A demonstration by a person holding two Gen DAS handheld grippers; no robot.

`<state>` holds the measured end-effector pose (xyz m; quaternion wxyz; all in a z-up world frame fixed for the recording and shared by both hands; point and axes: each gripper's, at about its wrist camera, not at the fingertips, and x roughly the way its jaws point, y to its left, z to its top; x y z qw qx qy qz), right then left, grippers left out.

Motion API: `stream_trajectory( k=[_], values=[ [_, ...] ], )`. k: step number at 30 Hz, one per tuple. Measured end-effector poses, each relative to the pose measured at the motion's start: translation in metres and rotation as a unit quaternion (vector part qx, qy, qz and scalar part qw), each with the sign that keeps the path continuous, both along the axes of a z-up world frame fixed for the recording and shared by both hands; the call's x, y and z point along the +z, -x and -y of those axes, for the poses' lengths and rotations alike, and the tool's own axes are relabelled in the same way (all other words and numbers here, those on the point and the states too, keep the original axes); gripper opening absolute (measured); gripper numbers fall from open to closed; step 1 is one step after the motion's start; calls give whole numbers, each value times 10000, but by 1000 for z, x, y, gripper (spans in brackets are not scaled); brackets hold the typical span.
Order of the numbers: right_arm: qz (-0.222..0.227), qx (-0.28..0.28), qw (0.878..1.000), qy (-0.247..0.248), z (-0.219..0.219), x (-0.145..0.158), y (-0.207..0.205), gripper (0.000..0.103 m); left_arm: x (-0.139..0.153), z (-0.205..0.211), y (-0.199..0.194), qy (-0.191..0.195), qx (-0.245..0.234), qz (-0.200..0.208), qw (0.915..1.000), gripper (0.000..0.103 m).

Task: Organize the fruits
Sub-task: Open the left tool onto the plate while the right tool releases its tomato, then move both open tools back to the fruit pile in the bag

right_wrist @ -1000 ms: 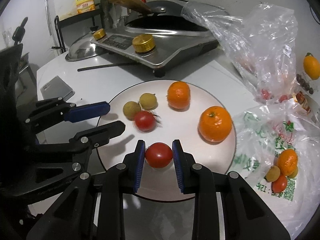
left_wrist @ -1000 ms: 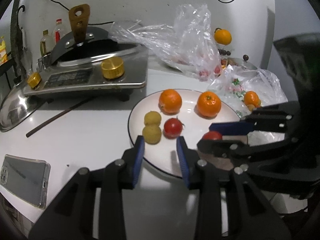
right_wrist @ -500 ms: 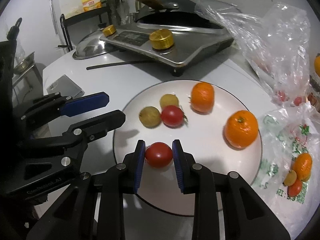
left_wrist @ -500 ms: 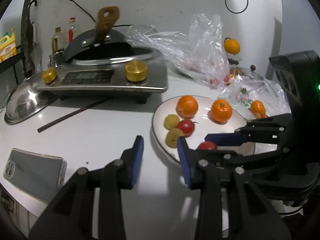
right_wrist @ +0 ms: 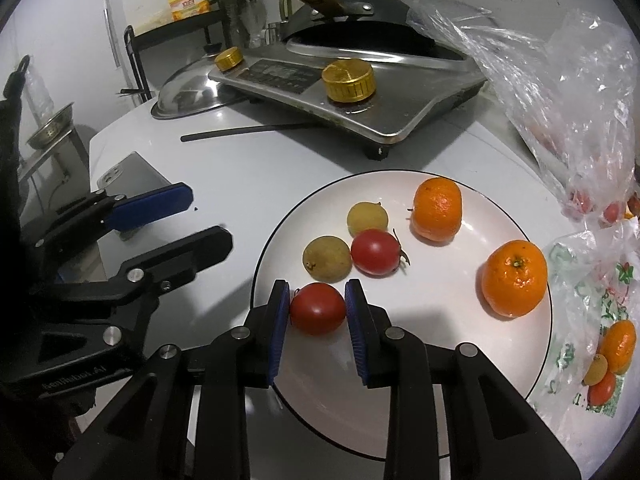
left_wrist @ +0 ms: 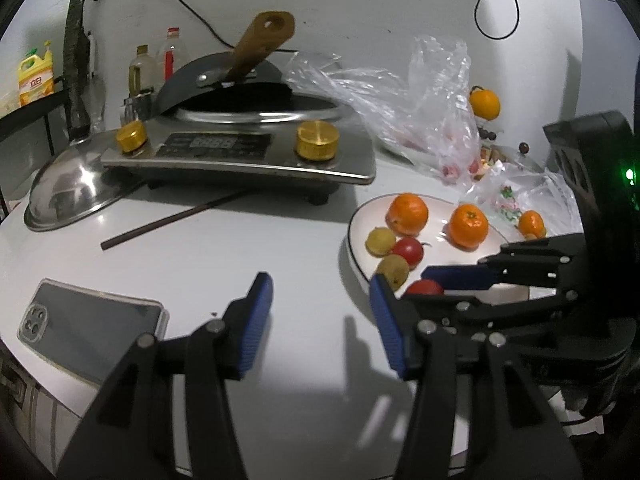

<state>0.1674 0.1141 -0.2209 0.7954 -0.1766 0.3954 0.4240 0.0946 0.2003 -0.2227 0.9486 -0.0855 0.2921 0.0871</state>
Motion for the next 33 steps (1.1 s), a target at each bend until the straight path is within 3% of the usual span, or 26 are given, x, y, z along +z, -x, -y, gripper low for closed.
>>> stream_trajectory(
  k=[15,19,33],
  values=[
    [196,-257,9989,-347,30,21,2,37,14,19,5,-169,-43,66,9998,54],
    [262,-358,9978,-491,45,28,3,37,21,32,5,-222,-82,142,9996,69],
    [591,-836,9917,-784,120,46,6,37,38,90,-5,-429,-450,194,9979,69]
  ],
)
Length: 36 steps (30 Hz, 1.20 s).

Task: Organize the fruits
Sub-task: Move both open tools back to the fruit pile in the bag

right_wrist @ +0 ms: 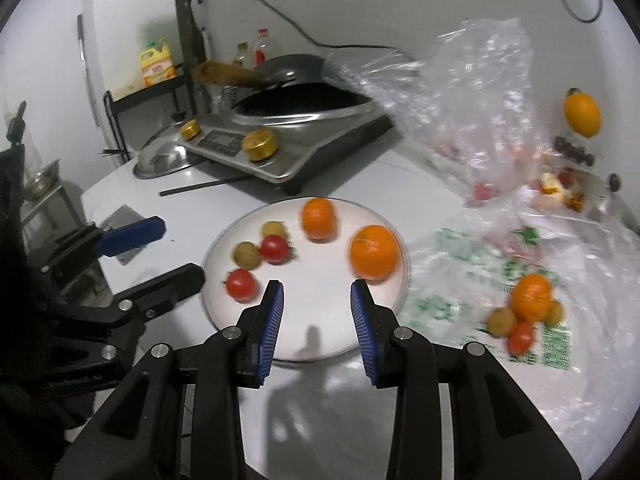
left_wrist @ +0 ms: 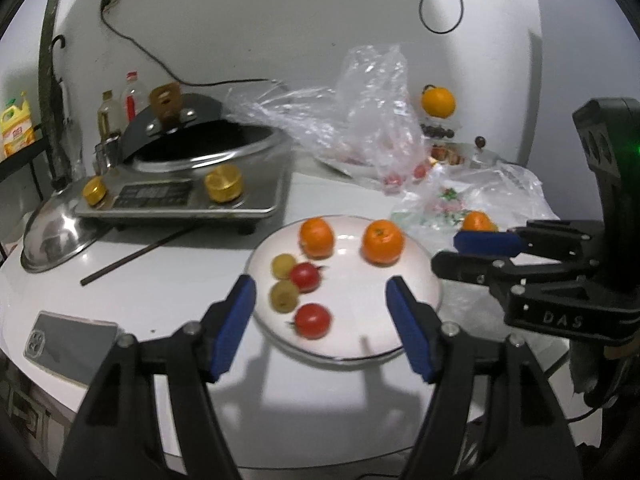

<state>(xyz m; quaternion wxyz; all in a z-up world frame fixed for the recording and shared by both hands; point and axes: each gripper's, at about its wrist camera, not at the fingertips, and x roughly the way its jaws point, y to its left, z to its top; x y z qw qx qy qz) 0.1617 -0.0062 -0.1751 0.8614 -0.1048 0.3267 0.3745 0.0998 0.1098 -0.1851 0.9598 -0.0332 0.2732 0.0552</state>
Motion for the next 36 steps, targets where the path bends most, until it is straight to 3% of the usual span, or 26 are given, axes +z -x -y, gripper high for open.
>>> stream_trajectory(
  k=[22,36],
  values=[
    [203,-806,9960,-329,118,9,-18,37,16,94,-29,-328,-647,12,9974,69],
    [19,-1051,9944,-140,138,-14,-41,37,1,108,-53,-202,-808,-90,9965,69]
  ],
)
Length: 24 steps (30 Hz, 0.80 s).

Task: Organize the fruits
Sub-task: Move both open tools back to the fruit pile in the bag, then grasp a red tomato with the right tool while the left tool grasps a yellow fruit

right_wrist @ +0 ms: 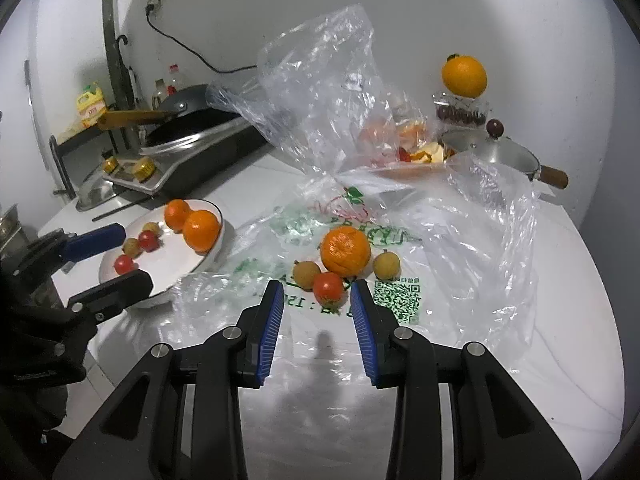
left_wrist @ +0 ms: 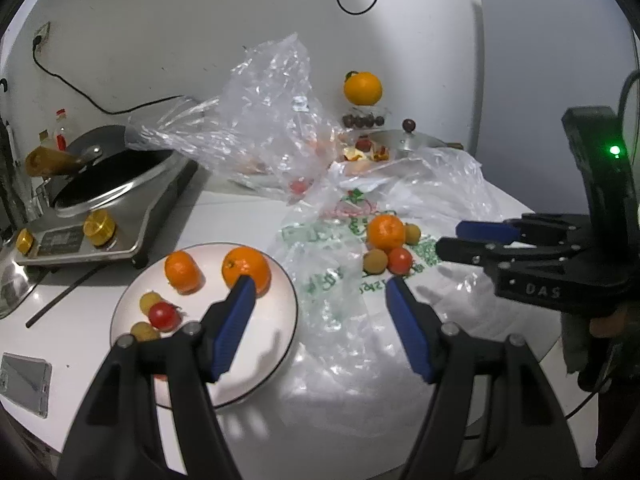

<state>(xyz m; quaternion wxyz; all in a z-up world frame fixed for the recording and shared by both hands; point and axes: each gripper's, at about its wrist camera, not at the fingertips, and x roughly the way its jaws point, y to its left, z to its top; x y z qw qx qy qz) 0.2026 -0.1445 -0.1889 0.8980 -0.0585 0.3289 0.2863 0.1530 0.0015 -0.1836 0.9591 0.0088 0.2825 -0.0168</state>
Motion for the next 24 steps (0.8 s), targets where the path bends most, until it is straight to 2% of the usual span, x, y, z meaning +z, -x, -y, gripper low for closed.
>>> stream_trajectory(
  k=[17,24],
  values=[
    [-428,35,9983,388,-28,-33,-44,37,-14,-2,-25,73,-106,-101,9999,69],
    [-596,19,9972,459,-32,-43,-51,37,-16,3,-30,-41,-125,-132,9998,69]
  ],
)
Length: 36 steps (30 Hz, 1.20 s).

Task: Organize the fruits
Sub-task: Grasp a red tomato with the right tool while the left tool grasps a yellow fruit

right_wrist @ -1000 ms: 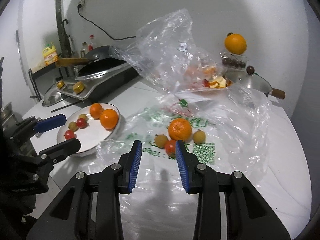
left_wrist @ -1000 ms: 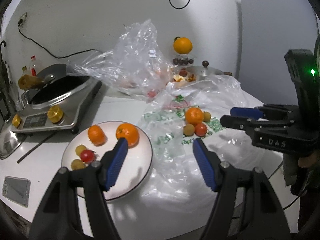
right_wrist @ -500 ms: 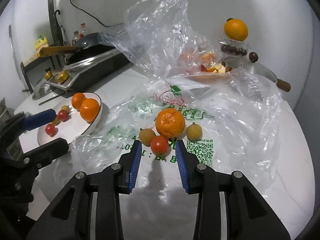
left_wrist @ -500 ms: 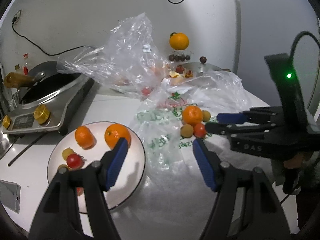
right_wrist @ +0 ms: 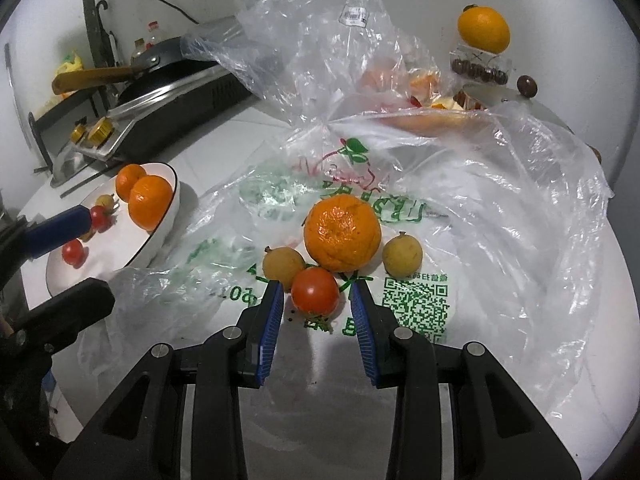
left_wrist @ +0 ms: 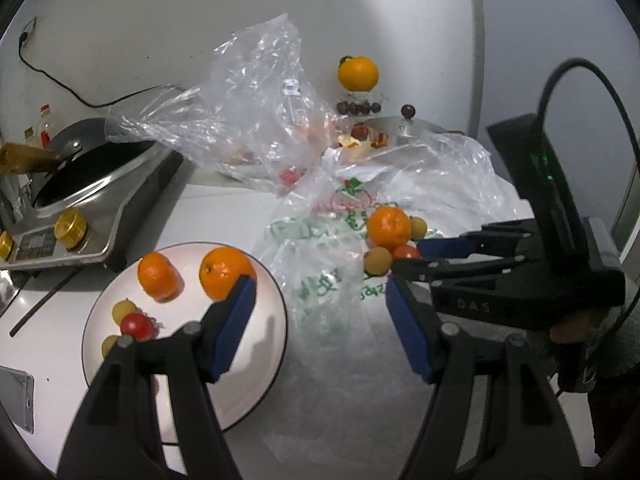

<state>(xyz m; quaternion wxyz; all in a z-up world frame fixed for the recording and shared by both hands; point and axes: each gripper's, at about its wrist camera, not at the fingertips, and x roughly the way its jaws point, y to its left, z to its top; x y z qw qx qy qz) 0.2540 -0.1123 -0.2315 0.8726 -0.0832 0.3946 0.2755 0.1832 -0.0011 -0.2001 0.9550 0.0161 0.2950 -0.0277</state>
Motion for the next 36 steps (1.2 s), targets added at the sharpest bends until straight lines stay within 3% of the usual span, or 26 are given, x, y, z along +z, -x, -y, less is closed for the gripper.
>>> stream_trajectory(
  k=[3,5,25,31,36],
  values=[
    [-98,31,9999,24,-1,-3,-3,34,0,5,-2,-60,-36,-3,10000,69],
    [-39,86,9999,45,-1,-1,-2,27,0,11,-4,-112,-85,-1,9999,69],
    [409,-76,9976,-551,65,31,-1,27,-4,64,-57,-398,-523,-319,9973,69],
    [446,-116,9965,-701,77,34,-8,27,-14,71,-78,-255,-706,-575,9955,68],
    [443,-134,9958,-791,84,33,-14,27,-29,75,-94,-316,-740,-906,9926,57]
  ],
)
